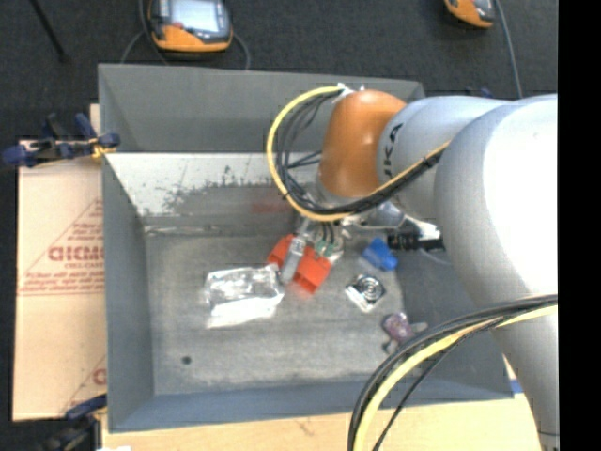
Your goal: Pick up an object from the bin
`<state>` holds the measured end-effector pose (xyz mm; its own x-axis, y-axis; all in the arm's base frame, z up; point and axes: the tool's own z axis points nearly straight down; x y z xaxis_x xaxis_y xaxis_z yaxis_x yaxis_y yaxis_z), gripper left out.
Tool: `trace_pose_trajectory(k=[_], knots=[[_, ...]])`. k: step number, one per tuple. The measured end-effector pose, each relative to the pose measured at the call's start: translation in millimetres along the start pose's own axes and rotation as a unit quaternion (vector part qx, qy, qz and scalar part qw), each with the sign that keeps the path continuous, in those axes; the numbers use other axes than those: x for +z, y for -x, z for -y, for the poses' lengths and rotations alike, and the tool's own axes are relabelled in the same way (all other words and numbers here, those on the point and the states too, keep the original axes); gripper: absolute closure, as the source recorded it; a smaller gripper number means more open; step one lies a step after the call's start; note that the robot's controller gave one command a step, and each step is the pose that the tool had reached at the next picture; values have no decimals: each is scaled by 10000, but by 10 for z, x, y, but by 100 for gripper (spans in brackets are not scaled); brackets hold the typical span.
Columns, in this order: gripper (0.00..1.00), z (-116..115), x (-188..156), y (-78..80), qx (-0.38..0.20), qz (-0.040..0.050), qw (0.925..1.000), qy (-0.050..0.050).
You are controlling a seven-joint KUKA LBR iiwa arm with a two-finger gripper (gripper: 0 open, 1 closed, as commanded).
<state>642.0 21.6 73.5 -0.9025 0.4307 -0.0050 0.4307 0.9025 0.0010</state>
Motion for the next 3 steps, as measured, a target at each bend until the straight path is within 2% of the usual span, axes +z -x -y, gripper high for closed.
trace_pose_trajectory(k=[1,2,3], knots=[[0,6,-12,16,-10,0,10000,-2],[100,1,-50,23,-26,-28,10000,-11],[100,0,-305,46,-36,18,10000,8]])
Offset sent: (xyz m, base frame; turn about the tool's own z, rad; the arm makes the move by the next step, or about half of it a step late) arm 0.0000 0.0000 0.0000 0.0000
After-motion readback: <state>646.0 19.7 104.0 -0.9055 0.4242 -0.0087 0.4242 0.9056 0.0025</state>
